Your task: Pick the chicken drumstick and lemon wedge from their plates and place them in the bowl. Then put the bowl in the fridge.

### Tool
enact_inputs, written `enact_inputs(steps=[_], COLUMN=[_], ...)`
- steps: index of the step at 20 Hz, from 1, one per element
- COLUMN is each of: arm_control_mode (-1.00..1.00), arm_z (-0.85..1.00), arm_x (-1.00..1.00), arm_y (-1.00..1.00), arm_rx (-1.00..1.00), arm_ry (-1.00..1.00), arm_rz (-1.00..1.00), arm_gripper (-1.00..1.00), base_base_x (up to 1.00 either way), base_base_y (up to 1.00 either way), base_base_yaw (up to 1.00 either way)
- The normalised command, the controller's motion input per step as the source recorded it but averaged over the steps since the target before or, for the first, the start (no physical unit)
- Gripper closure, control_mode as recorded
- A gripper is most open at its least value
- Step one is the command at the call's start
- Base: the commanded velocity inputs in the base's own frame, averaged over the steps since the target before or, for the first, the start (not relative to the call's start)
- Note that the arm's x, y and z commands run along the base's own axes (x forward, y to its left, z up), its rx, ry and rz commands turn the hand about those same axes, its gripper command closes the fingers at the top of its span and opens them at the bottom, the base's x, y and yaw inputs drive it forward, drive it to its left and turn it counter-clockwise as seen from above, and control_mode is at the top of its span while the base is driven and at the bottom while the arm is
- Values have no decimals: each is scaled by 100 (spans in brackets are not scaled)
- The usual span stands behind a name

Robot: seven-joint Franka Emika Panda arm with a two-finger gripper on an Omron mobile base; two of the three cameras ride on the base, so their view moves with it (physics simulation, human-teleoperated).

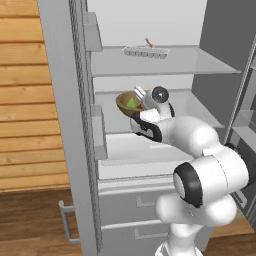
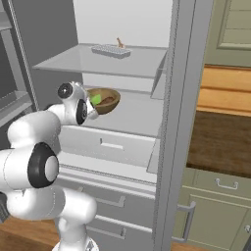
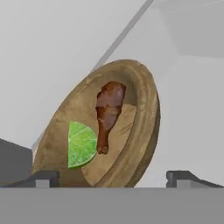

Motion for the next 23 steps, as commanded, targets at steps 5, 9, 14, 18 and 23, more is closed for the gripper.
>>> enact_inputs(steps=[5, 9, 14, 18, 23], arm_control_mode=[-100, -100, -100, -100, -100], arm_z=[74, 75, 54, 22, 8], arm_x=[-99, -100, -100, -100, -100], arm_y=[0, 0, 0, 0, 0], arm_rx=[-13, -12, -15, -16, -17], arm_ry=[-2, 0, 1, 3, 1], arm_rz=[14, 18, 17, 12, 9], arm_gripper=[-100, -100, -100, -100, -100], base_base_x=[0, 0, 0, 0, 0], base_base_y=[0, 0, 0, 0, 0], base_base_yaw=[0, 0, 0, 0, 0])
